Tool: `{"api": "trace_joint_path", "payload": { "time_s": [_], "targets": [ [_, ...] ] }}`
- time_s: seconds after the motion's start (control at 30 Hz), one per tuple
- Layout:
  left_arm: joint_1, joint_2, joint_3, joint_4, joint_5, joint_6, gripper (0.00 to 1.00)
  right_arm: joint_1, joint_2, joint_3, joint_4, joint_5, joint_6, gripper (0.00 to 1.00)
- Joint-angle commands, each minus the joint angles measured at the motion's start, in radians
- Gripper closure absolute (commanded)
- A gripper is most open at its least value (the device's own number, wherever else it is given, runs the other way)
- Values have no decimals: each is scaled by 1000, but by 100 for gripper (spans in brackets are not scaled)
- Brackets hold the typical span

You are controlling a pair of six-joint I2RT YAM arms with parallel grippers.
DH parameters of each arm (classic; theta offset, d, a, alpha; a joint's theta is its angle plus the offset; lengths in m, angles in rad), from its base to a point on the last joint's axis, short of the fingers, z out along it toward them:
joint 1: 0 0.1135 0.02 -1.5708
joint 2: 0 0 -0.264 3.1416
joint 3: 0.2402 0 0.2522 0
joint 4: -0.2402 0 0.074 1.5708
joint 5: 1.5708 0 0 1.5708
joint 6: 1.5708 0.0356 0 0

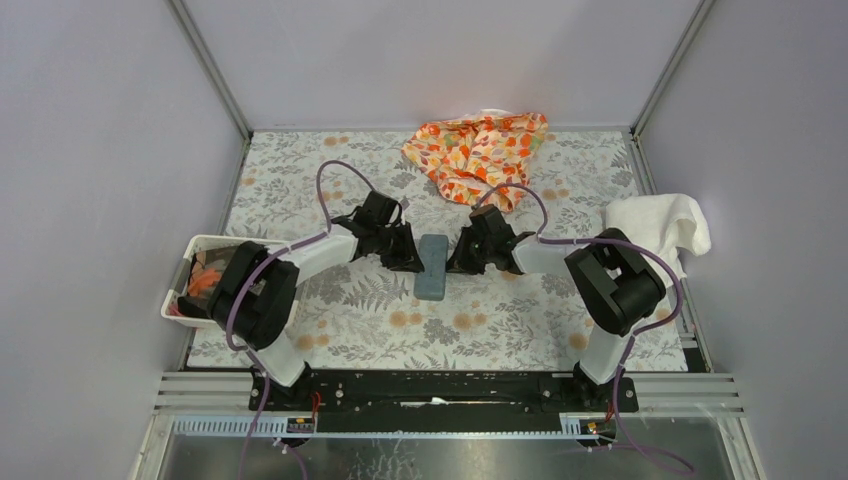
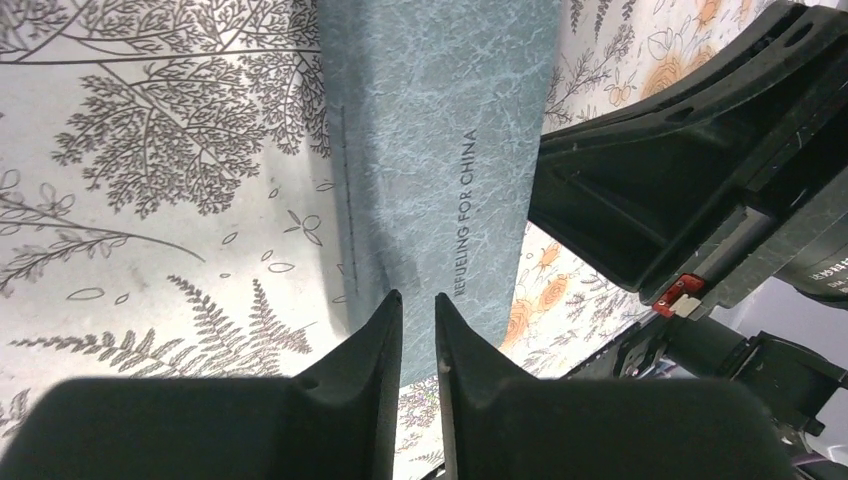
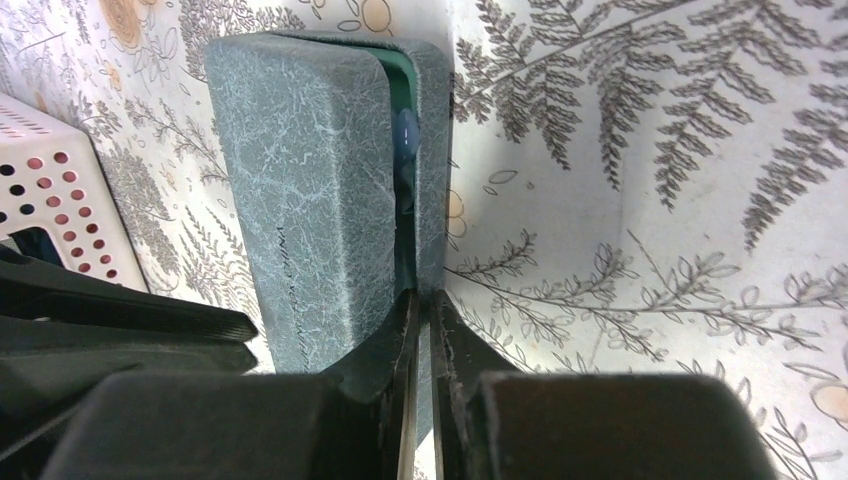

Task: Organize the sunglasses
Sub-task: Close the sunglasses case at the center of the board.

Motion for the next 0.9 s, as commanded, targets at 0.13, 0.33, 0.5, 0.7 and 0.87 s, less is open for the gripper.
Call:
{"api": "trace_joint_path", "payload": {
  "time_s": [0.13, 0.33, 0.5, 0.7, 0.87],
  "targets": [
    [-6, -69, 34, -73, -67, 24, 65, 2, -103, -41, -67, 37, -26, 92],
    [-56, -80, 31, -72, -100, 46, 8, 2, -120, -60, -55, 31, -18, 92],
    [-129, -90, 18, -80, -170, 63, 1, 2, -120, -62, -49, 28, -14, 92],
    [-196, -102, -13, -59, -240, 35, 1, 2, -118, -64, -44, 26, -10, 92],
    [-239, -54, -12, -21, -250, 28, 1, 2, -112, -64, -33, 19, -6, 91]
  ]
}}
